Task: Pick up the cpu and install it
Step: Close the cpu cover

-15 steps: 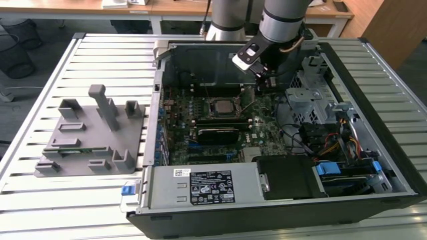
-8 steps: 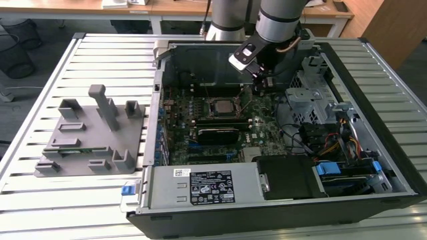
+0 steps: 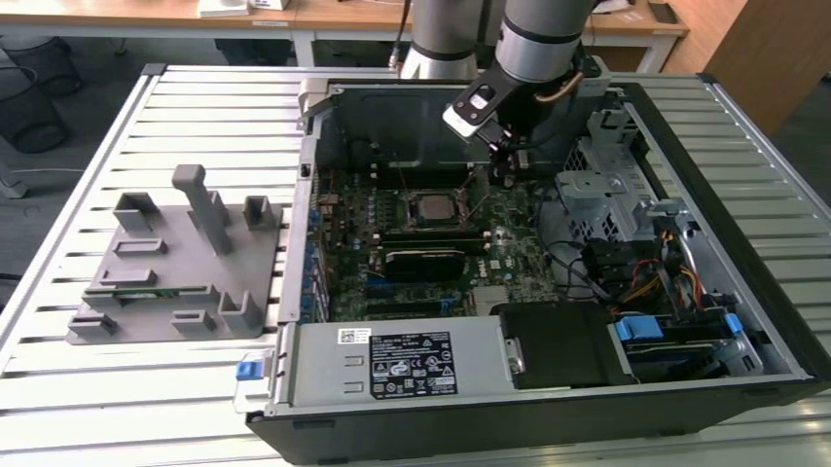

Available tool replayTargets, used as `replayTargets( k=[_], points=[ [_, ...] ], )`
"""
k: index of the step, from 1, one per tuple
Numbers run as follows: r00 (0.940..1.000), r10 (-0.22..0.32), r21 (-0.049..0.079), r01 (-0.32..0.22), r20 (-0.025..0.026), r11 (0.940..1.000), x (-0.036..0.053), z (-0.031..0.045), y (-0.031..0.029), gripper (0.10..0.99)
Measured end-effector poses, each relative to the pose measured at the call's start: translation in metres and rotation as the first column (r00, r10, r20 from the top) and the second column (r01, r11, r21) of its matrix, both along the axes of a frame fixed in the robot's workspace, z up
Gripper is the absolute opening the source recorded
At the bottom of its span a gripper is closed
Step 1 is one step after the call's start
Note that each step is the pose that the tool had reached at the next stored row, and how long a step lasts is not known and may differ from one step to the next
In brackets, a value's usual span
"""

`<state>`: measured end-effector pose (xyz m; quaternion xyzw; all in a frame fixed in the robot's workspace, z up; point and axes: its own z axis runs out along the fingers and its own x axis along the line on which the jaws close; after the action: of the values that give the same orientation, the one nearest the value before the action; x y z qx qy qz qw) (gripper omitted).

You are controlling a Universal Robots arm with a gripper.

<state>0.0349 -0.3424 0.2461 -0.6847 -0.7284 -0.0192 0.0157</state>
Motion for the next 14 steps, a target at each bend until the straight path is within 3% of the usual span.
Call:
replayTargets(
  k=[14],
  points=[
    [1.0, 0.0, 0.0, 0.0, 0.0, 1.0, -0.0087, -0.001, 0.0, 0.106]
  ],
)
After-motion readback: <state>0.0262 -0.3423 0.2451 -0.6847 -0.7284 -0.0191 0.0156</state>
